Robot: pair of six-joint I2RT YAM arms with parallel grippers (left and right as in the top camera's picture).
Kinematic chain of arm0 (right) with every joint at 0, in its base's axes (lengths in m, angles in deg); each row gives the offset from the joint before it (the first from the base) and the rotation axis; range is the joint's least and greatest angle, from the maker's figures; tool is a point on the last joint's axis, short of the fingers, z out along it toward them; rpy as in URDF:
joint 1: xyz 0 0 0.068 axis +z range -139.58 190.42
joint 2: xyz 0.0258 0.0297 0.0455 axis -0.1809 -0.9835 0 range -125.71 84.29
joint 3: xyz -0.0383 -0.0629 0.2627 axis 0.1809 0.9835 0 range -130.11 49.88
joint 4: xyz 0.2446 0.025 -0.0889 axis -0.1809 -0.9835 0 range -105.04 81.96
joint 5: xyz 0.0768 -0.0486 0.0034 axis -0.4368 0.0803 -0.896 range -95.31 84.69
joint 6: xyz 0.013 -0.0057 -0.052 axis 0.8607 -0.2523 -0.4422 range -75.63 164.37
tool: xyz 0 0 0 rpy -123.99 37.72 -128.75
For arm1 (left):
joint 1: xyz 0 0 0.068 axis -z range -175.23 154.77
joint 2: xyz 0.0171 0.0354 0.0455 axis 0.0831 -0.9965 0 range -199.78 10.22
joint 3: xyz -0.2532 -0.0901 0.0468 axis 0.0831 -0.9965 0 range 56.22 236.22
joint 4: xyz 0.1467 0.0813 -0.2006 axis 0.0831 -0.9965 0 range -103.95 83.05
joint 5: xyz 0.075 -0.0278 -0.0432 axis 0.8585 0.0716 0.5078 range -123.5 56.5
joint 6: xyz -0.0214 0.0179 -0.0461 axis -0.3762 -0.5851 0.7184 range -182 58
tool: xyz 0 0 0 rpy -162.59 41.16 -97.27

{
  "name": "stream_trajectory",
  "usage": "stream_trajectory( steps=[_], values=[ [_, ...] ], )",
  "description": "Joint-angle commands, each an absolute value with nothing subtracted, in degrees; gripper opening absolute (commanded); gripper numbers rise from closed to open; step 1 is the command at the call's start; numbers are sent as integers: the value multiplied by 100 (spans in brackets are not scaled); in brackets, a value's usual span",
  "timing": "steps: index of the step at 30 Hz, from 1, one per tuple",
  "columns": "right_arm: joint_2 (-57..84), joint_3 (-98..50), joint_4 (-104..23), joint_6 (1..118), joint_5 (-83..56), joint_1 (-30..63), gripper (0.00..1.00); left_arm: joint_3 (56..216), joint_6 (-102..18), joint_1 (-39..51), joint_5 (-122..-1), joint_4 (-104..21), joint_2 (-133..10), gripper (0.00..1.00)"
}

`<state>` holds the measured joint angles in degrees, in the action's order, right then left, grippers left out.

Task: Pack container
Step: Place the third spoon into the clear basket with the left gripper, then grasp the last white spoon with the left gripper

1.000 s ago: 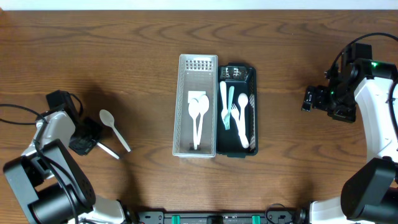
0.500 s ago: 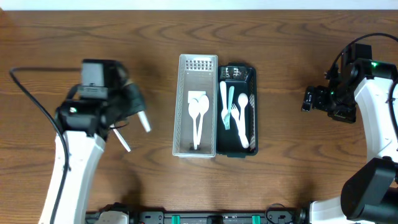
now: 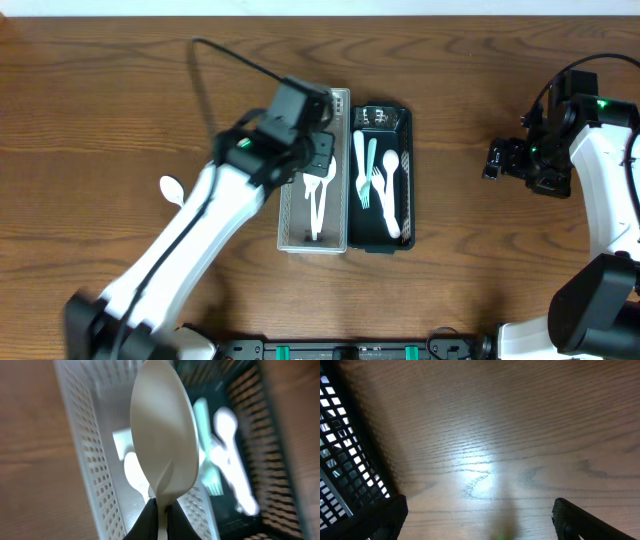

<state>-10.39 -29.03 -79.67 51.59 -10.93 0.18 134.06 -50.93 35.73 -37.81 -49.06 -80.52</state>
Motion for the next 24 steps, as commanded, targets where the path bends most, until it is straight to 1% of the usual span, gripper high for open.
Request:
stream_trajectory(
  steps=[1, 5, 6, 7, 8, 9, 12, 13, 15, 16, 17, 19, 21, 24],
  values=[
    [-1065, -2881, -7980, 5245, -1163, 31, 95, 13434, -5233, 3573, -3823, -4923, -8754, 6],
    [-1065, -2881, -7983, 5245, -1163, 31, 95, 13437, -5224, 3592, -4050, -4926, -9130, 6],
    [-1065, -2881, -7983, 5245, -1163, 31, 95, 13437, -5209, 3601, -4050, -4923, -9132, 8],
    [-1065, -2881, -7980, 5245, -1163, 31, 95, 13439, -5209, 3610, -4048, -4921, -9117, 24],
    [-1065, -2881, -7980, 5245, -1163, 31, 96, 13454, -5209, 3610, -4048, -4926, -9088, 37],
    [-1065, -2881, -7980, 5245, -1163, 31, 96, 13478, -5211, 3610, -4041, -4943, -9045, 41],
    [-1065, -2881, -7983, 5245, -1163, 31, 95, 13611, -5238, 3601, -4030, -5109, -8865, 44],
    [-1065, -2881, -7985, 5245, -1163, 31, 95, 13681, -5310, 3588, -4002, -5205, -8756, 47],
    [-1065, -2881, -7996, 5245, -1163, 31, 95, 13799, -5340, 3535, -3718, -5426, -8489, 60],
    [-1065, -2881, -8007, 5245, -1163, 31, 96, 13852, -5340, 3494, -3532, -5551, -8330, 70],
    [-1065, -2881, -8009, 5245, -1163, 31, 96, 13898, -5332, 3420, -3314, -5697, -8127, 76],
    [-1065, -2881, -8009, 5245, -1163, 31, 96, 13913, -5111, 3190, -2975, -5920, -7687, 98],
    [-1065, -2881, -8004, 5245, -1163, 31, 96, 13911, -4733, 2843, -2809, -6139, -7298, 98],
    [-1065, -2881, -7985, 5245, -1163, 31, 96, 13904, -3965, 2034, -2809, -6532, -6839, 98]
  ],
)
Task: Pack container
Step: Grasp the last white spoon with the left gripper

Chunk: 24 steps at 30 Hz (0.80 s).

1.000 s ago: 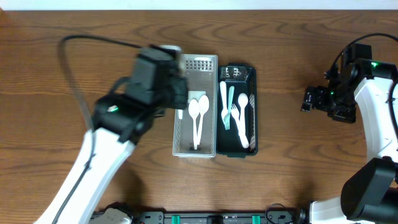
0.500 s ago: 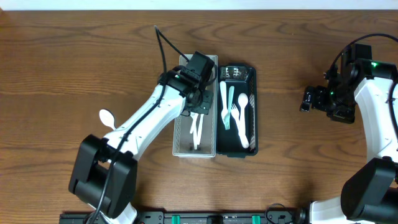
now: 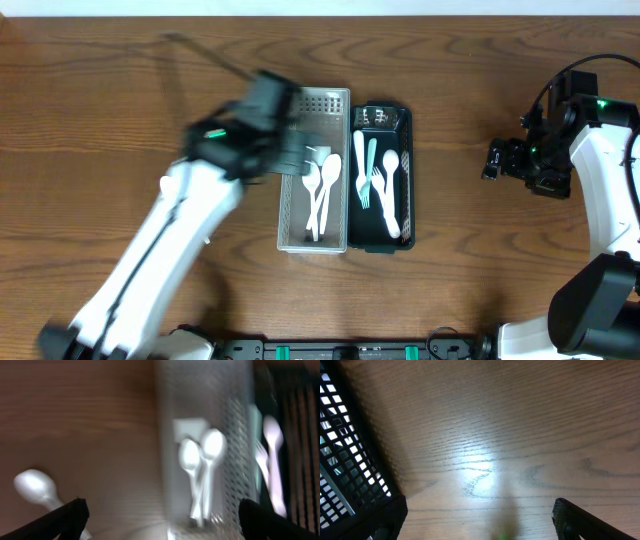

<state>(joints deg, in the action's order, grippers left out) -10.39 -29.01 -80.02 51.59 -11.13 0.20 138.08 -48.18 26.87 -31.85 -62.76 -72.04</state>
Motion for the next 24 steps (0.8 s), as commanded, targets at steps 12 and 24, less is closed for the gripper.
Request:
stream_trajectory(
  steps=[12, 24],
  values=[
    [-1065, -2881, -7983, 5247, -1163, 31, 96, 13076, -3279, -298, -3552, -6744, -7687, 98],
    [-1065, -2881, -7983, 5245, -1163, 31, 95, 12853, -3673, -707, -3912, -6187, -9438, 98]
  ],
)
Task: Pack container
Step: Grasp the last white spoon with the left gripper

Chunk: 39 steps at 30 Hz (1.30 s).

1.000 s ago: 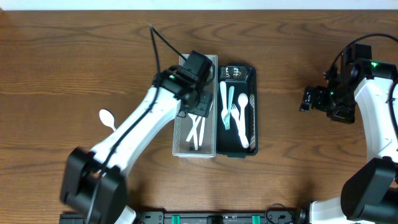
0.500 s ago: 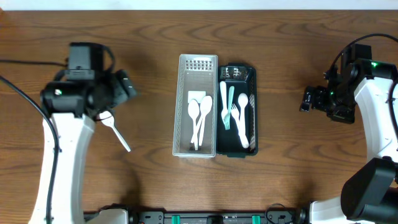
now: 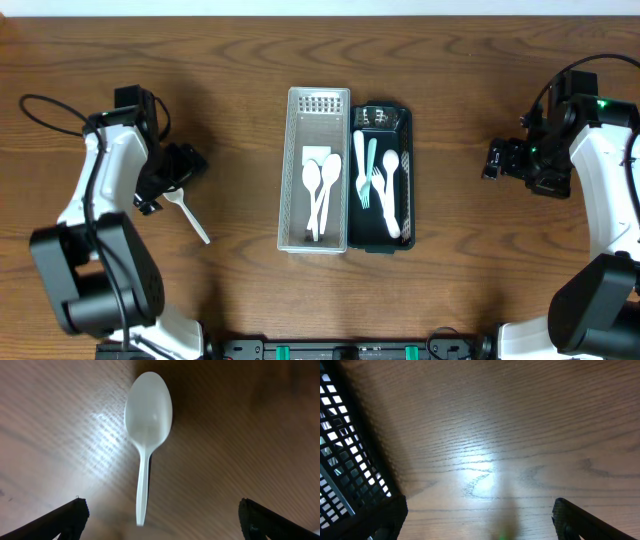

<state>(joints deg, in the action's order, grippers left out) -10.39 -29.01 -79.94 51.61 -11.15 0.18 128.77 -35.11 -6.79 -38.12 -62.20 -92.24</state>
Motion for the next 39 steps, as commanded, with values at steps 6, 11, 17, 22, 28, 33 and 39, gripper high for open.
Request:
stream_trajectory(
  steps=[6, 11, 17, 22, 28, 33, 39],
  values=[
    [-1065, -2881, -7983, 5245, -1163, 31, 95, 12801, -3902, -707, -4282, -5933, -9849, 98],
    [-1065, -2881, -7985, 5245, -1163, 31, 95, 12554, -3904, -707, -4360, -5704, -9915, 98],
    [-1065, -2881, -8007, 5245, -1163, 31, 96, 12114, -3902, -707, -4358, -5409, -9915, 98],
    [-1065, -2881, -8028, 5245, -1161, 31, 95, 12018, -3902, -707, -4356, -5376, -9915, 98],
    [-1065, -2881, -8028, 5245, -1163, 31, 95, 12018, -3904, -707, -4354, -5393, -9915, 81],
    [-1065, -2881, -8024, 5245, -1161, 31, 95, 12018, -3904, -707, -4354, -5400, -9915, 59],
    [-1065, -2881, -8009, 5245, -1161, 31, 96, 12018, -3904, -707, -4354, -5400, -9915, 36]
  ],
)
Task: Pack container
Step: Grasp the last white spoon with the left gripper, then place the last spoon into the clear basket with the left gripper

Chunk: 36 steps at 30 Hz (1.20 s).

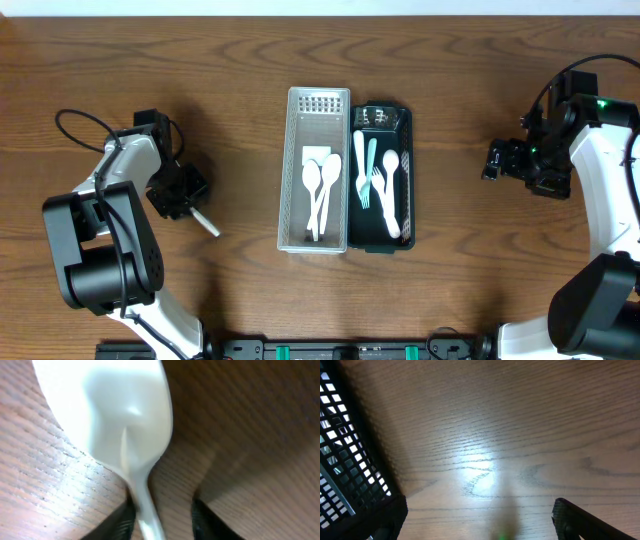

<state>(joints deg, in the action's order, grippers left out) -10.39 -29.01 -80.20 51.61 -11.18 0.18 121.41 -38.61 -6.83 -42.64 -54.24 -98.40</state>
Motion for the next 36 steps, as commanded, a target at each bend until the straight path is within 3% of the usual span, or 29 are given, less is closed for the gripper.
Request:
stream_trajectory(
  steps=[1, 9, 29, 36],
  values=[
    [-1065, -2881, -8004, 5245, -1161, 31, 96, 12018, -3904, -707, -4356, -5398, -9915, 36],
    [-1065, -2881, -8004, 5245, -1161, 31, 96, 12018, -3902, -707, -4356, -5393, -9915, 21],
    [-1065, -2881, -8004, 5245, -1161, 31, 96, 12049, -3906, -705, -4354, -5385, -9821, 6],
    [-1065, -2881, -8004, 5245, -1161, 31, 96, 12514, -4070, -388, -4356, -5896, -8896, 6]
  ],
)
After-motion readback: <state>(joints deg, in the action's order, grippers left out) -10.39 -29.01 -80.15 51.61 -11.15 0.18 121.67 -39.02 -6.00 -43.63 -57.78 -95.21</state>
